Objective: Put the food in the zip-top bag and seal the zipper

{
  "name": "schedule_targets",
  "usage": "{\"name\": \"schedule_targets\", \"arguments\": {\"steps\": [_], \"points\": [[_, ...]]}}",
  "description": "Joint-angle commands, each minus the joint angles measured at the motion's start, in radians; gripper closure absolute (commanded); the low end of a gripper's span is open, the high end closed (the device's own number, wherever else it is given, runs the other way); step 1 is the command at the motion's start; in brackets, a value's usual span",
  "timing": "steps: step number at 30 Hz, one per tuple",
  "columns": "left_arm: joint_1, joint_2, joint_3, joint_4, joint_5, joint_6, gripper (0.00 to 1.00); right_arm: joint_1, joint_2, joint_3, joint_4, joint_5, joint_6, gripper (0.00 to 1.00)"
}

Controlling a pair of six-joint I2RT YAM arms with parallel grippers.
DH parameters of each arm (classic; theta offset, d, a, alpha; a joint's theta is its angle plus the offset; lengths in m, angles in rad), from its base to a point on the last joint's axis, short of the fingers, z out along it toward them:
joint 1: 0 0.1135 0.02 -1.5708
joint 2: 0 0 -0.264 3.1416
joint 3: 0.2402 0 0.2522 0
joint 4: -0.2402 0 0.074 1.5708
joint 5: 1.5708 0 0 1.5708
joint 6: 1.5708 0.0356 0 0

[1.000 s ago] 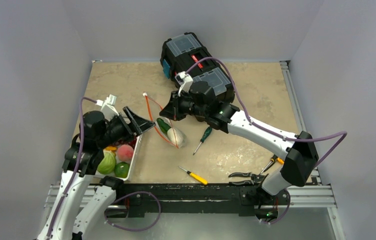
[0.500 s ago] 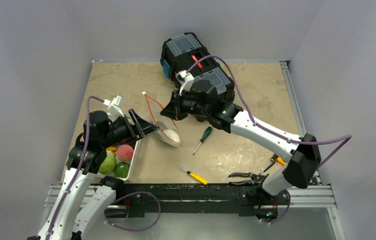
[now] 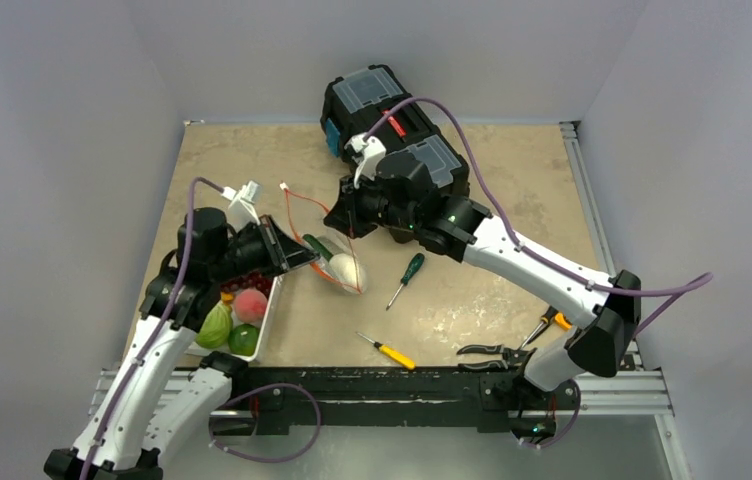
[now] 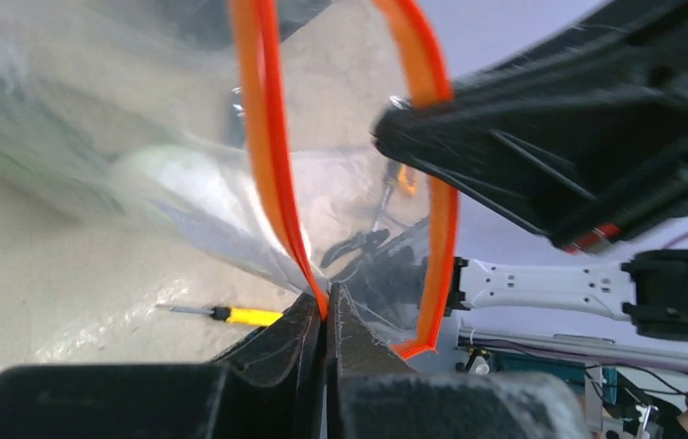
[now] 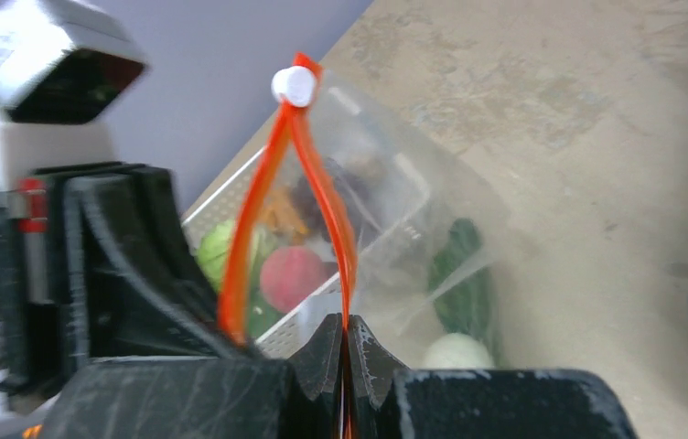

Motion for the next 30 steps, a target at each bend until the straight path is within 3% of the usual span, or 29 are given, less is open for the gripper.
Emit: {"name": "schedule_targets", "arguments": {"steps": [1,4,7,10,12,15,20,23,30], "points": [[-0.006,-0.083,0.108,0.040,0.057,-0.067,1.00,0.044,-0.004,0.163,-0.161,0.226,-0.126,1.00],[-0.006,-0.138,0.029,0.074,0.043,-0.156,1.00,0.075,-0.013,0.174,-0.175,0.286,-0.149,1.00],[-0.006,-0.166,-0.118,0.085,-0.018,-0.194,1.00,0.076,0.003,0.083,-0.093,0.255,-0.126,1.00],[-0.006,-0.109,-0.207,0.088,-0.046,-0.156,1.00,0.078,0.105,0.026,-0.059,0.215,-0.101,1.00],[-0.005,-0.047,-0.225,0.133,0.022,-0.154,1.00,0.081,0.145,0.041,-0.100,0.263,-0.097,1.00],[-0.006,-0.031,-0.171,0.198,0.107,-0.173,1.00,0.084,0.109,0.092,-0.138,0.337,-0.122,1.00],[-0.006,-0.109,0.068,0.120,0.031,-0.150,1.00,0.084,0.016,0.233,-0.221,0.396,-0.163,1.00],[-0.006,-0.112,0.102,0.082,0.029,-0.151,1.00,0.085,-0.037,0.235,-0.218,0.382,-0.158,1.00],[-0.005,-0.082,-0.199,0.171,-0.030,-0.168,1.00,0.084,-0.014,0.079,-0.124,0.376,-0.129,1.00]]}}
